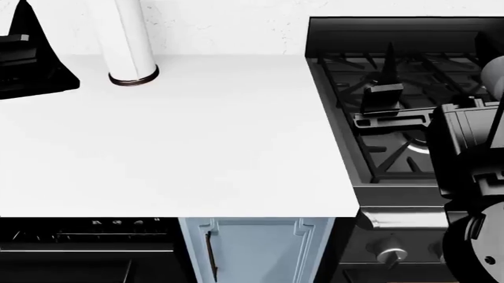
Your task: Pick and place the shaker into the drawer. Then close the cabinet.
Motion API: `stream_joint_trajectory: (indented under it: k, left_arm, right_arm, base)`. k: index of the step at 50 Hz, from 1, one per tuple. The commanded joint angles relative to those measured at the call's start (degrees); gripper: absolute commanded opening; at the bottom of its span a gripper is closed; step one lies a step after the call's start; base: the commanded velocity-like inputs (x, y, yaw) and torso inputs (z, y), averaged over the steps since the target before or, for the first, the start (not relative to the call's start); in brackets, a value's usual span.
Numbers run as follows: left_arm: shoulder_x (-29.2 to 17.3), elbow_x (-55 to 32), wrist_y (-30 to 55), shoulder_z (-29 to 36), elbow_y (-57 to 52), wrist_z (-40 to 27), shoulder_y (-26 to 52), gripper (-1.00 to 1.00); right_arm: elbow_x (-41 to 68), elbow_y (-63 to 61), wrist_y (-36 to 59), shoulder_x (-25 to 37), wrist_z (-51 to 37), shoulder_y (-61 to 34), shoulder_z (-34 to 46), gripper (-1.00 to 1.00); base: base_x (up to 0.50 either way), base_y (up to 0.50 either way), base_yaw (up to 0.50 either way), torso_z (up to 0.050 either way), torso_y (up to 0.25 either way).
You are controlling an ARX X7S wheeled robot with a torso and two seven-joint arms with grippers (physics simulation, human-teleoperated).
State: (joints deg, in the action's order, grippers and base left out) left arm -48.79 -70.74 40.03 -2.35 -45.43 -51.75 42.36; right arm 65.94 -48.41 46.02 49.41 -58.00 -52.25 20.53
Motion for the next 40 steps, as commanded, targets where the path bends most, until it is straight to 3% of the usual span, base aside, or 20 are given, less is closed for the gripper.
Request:
stream_joint_trajectory:
  k: [1,40]
  left_arm:
    - [-0.03,0.05,-0.14,0.09,0.07,0.15,-0.23,1.0]
    - [-0.28,-0.28,-0.31,0.38,0.24,0.12,-0.07,1.0]
  right_arm:
    - [-0.68,0.04,-0.61,0.05,0.45,0.61,0.11,1.0]
    - [0.64,-0.24,-0.13,0.39,-0.43,-0.56,0.1,1.0]
  base:
    - [0.18,0.0,0.0,0.0,0.0]
    - [0.12,0.0,0.0,0.0,0.0]
